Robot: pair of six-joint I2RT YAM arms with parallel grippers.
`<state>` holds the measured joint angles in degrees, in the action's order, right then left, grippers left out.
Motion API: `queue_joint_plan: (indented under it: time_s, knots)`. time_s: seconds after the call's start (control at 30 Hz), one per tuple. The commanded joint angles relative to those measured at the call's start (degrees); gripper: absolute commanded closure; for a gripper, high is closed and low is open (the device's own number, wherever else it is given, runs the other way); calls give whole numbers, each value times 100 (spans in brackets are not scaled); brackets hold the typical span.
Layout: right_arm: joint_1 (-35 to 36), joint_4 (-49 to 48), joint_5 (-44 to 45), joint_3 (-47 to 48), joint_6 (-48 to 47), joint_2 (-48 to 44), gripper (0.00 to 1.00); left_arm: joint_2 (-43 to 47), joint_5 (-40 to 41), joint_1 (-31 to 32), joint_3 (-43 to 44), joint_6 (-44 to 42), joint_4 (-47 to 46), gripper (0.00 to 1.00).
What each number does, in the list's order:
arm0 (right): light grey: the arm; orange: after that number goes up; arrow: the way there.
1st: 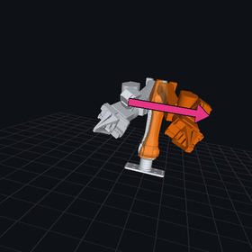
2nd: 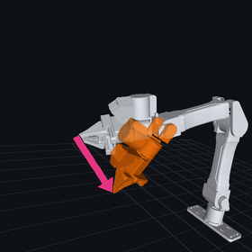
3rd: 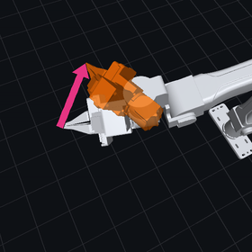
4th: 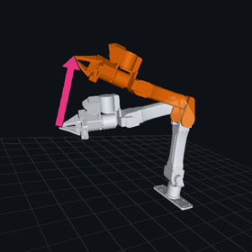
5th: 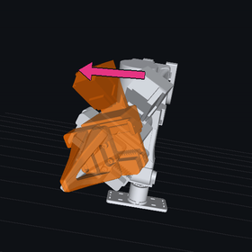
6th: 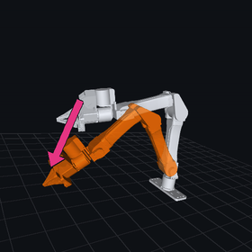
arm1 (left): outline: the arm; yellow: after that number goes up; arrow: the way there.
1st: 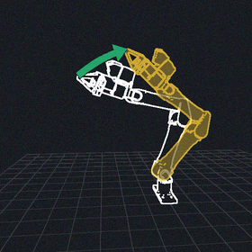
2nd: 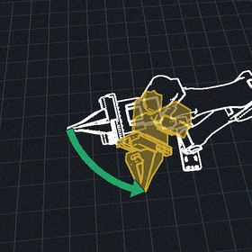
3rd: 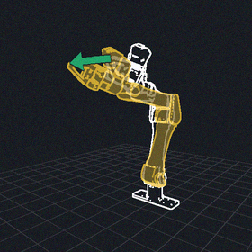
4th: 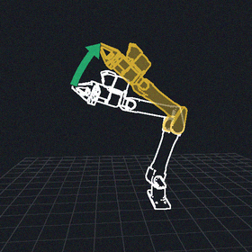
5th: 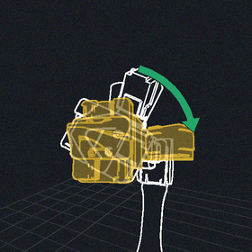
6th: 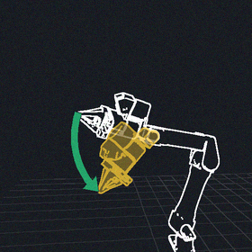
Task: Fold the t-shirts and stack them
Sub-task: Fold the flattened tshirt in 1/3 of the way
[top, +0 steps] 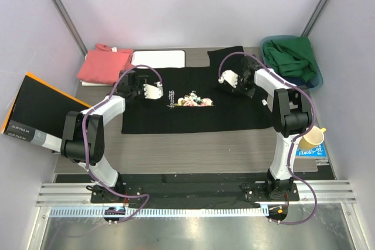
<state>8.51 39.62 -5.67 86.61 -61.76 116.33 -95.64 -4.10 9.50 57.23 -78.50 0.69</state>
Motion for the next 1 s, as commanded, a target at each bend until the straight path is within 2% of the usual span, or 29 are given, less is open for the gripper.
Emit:
queue_joint_plan:
  time_s: [0.0,0.07,0.13,0.17,0.3,0.37,0.5,0.53,0.57,0.6,0.63,0.67,0.73,0.77,0.97]
  knots:
    - [28,28,57,453,-117,-23,98,-52,-100,52,236,-8,-113,35]
    - [28,64,58,489,-135,-6,95,-52,-91,52,227,-16,-113,35]
    - [36,116,66,541,-152,21,88,-43,-82,52,227,-8,-113,35]
    - [36,125,66,541,-144,30,88,-43,-91,52,227,-8,-113,35]
    - [36,169,14,585,-109,65,99,-34,-65,52,218,1,-104,35]
    - [45,169,-22,620,-21,65,90,-25,-73,52,218,-8,-113,35]
    - [45,196,-74,647,14,56,89,-34,-65,52,227,-8,-113,35]
    - [54,196,-92,664,41,65,85,-34,-82,52,227,1,-113,35]
    - [54,204,-101,682,58,65,73,-34,-74,52,227,-7,-113,35]
    - [54,204,-83,682,67,65,71,-34,-82,61,227,1,-113,35]
    - [54,213,-75,682,50,65,72,-34,-82,52,227,1,-113,35]
    - [45,222,-74,691,41,74,82,-43,-74,61,236,1,-113,35]
    - [54,265,-101,726,67,91,89,-34,-74,61,227,-7,-121,35]
    - [54,266,-109,752,67,117,99,-34,-82,61,227,1,-113,35]
    - [54,284,-180,779,76,144,99,-34,-82,61,227,19,-113,35]
